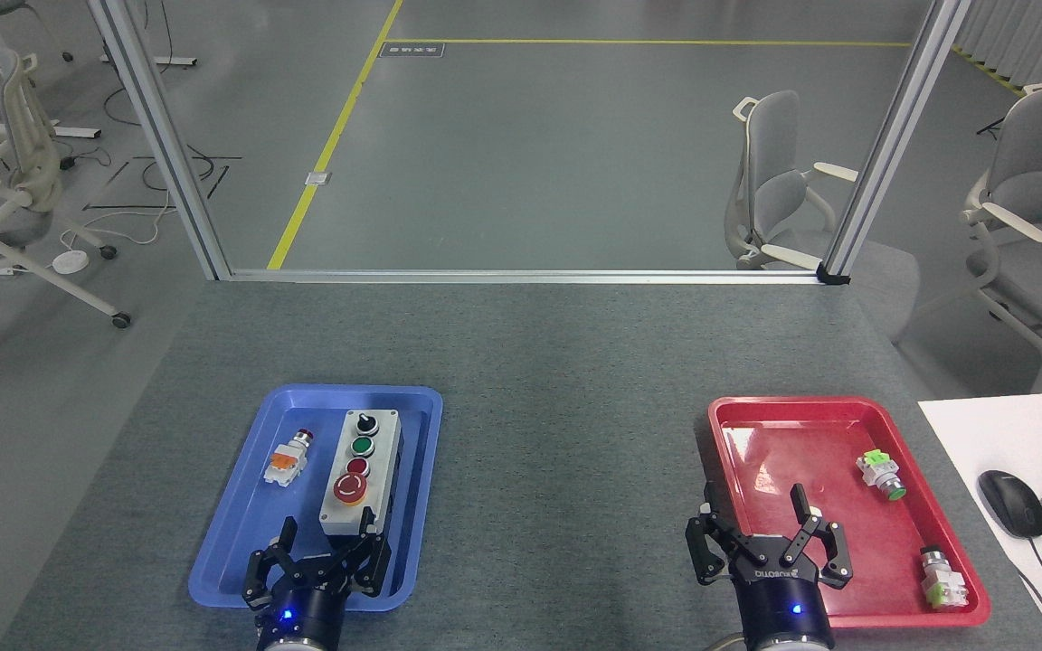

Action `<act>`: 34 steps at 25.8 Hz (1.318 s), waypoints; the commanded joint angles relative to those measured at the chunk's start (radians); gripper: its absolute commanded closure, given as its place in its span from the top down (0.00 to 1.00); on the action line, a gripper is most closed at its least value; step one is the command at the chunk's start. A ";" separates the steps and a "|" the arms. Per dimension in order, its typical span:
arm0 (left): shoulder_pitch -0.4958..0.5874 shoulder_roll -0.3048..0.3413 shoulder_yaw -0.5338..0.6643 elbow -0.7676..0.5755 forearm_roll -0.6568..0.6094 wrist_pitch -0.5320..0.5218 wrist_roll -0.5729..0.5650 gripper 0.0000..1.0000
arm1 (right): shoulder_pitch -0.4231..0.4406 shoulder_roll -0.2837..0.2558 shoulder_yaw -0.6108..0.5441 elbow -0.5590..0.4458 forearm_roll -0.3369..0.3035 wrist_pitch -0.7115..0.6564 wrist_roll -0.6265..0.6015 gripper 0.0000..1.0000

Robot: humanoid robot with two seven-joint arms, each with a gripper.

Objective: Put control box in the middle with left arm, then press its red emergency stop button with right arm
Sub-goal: 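Close the left gripper around the near end of the control box, then lift the control box and carry it out of the blue tray toward the table middle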

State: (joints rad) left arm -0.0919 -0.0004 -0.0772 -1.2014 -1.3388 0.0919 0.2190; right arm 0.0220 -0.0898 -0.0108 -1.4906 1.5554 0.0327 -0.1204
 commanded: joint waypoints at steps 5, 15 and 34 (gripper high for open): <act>0.001 -0.003 -0.029 0.002 0.001 -0.004 0.005 0.99 | 0.000 0.001 0.000 0.000 0.000 0.001 0.001 0.98; -0.048 -0.024 -0.035 0.074 0.001 -0.001 0.005 0.99 | 0.006 0.004 0.000 0.000 0.000 0.001 -0.001 0.98; -0.238 -0.015 -0.035 0.358 0.013 -0.009 0.005 0.83 | 0.010 0.010 -0.002 0.000 0.002 0.016 -0.001 0.98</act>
State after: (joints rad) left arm -0.3196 -0.0210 -0.1121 -0.8524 -1.3254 0.0860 0.2245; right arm 0.0311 -0.0798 -0.0122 -1.4911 1.5566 0.0481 -0.1211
